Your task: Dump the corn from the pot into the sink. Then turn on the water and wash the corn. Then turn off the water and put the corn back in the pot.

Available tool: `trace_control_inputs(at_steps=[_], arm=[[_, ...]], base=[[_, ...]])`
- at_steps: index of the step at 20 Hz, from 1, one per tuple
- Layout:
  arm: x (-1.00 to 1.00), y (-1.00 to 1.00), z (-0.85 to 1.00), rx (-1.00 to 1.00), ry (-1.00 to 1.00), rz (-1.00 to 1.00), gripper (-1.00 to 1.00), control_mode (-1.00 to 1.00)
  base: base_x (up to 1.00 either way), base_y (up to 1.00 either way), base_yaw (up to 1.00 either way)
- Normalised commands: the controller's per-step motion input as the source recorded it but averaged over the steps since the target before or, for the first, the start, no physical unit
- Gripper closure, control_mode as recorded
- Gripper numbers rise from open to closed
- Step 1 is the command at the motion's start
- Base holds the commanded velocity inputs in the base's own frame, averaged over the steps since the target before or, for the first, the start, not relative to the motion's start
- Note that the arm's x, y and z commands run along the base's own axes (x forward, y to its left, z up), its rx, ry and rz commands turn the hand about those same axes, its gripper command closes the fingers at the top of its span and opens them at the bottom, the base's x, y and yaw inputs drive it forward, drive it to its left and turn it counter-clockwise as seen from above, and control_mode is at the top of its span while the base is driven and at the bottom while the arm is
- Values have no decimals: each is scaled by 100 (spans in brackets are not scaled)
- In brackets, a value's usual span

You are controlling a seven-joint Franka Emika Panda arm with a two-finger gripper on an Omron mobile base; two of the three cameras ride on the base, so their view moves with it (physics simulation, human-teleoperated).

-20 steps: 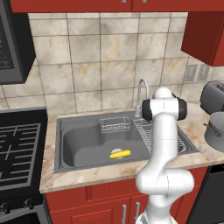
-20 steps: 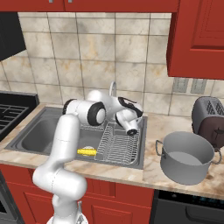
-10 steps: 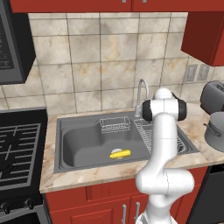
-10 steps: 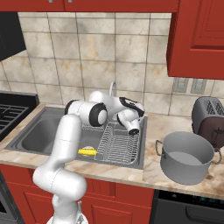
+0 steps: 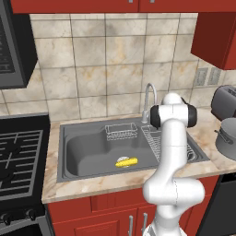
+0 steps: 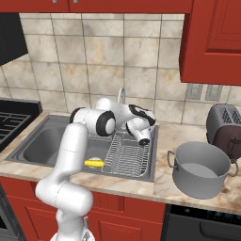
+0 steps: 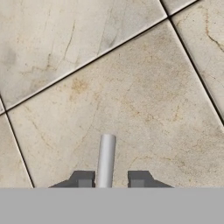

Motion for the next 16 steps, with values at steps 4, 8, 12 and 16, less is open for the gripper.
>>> trace_control_inputs(at_steps=[4, 8, 12, 16], arm=[[0, -36, -8, 0, 1, -7, 100, -100], [1, -57, -10, 2, 1, -11, 100, -100], [18, -71, -11, 2, 4, -11, 100, -100], [17, -71, -18, 2, 5, -10, 100, -100]], base=[[0, 0, 0], [0, 0, 0], [0, 0, 0], [0, 0, 0]])
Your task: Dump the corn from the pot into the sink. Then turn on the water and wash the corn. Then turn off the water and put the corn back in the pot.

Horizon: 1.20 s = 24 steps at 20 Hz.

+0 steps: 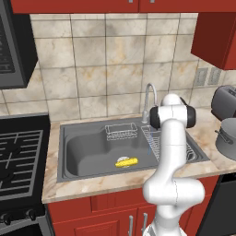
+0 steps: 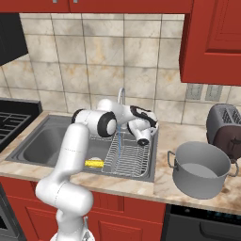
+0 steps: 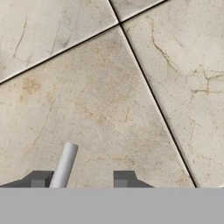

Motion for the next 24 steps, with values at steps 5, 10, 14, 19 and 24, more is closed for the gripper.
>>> trace_control_inputs(at_steps=[5, 10, 14, 19, 24], arm=[[13, -70, -22, 1, 5, -9, 100, -100], [0, -12, -5, 0, 0, -1, 100, -100], [0, 7, -5, 0, 0, 0, 100, -100], [0, 27, -9, 0, 0, 1, 100, -100], [0, 46, 0, 0, 0, 7, 100, -100]], base=[[0, 0, 0], [0, 0, 0], [0, 0, 0], [0, 0, 0], [0, 0, 0]])
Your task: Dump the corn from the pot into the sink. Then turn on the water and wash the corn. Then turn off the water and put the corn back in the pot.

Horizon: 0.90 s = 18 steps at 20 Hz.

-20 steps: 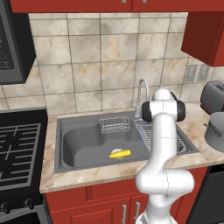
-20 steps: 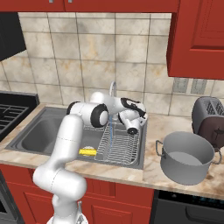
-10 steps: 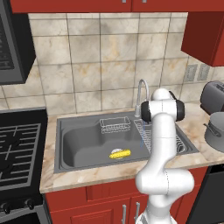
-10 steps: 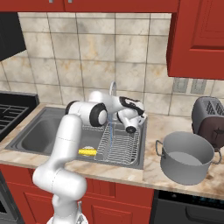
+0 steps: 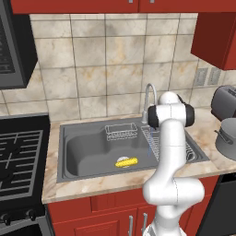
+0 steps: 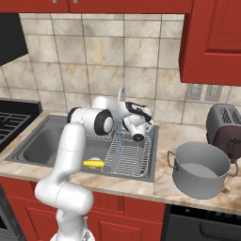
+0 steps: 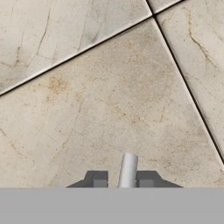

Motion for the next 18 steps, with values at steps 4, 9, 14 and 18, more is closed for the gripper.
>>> trace_control_inputs(at_steps=[4, 9, 14, 18], arm=[[0, 65, 0, -1, -4, 12, 100, -100], [0, 92, 0, -5, -2, 13, 100, -100], [1, 93, 0, -8, 0, 11, 100, -100], [4, 92, 5, -10, 0, 6, 100, -100]], base=[[0, 0, 0], [0, 0, 0], [0, 0, 0], [0, 0, 0]])
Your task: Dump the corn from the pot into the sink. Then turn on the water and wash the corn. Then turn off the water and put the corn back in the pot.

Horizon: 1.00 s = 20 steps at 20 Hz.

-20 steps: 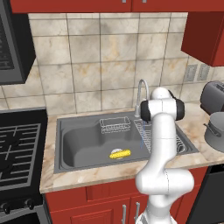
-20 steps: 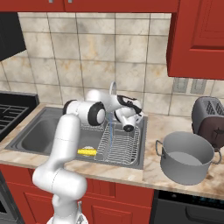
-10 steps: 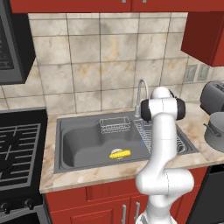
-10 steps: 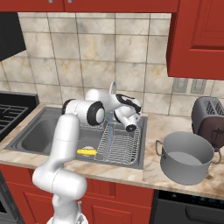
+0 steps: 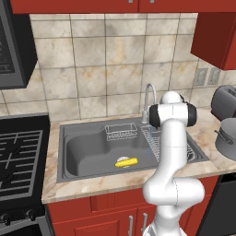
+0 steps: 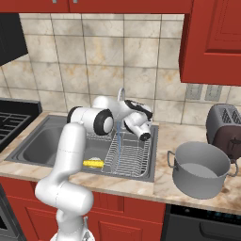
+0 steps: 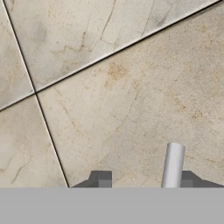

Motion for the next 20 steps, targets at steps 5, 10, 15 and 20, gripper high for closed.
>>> trace_control_inputs(at_steps=[5, 10, 15, 20], arm=[[0, 100, 9, -13, -1, 0, 100, -100], [0, 100, 5, -14, -3, 0, 100, -100], [0, 71, 0, -7, 0, 0, 100, -100], [0, 22, 0, 0, 0, 0, -100, -100]], base=[[0, 0, 0], [0, 0, 0], [0, 0, 0], [0, 0, 0]])
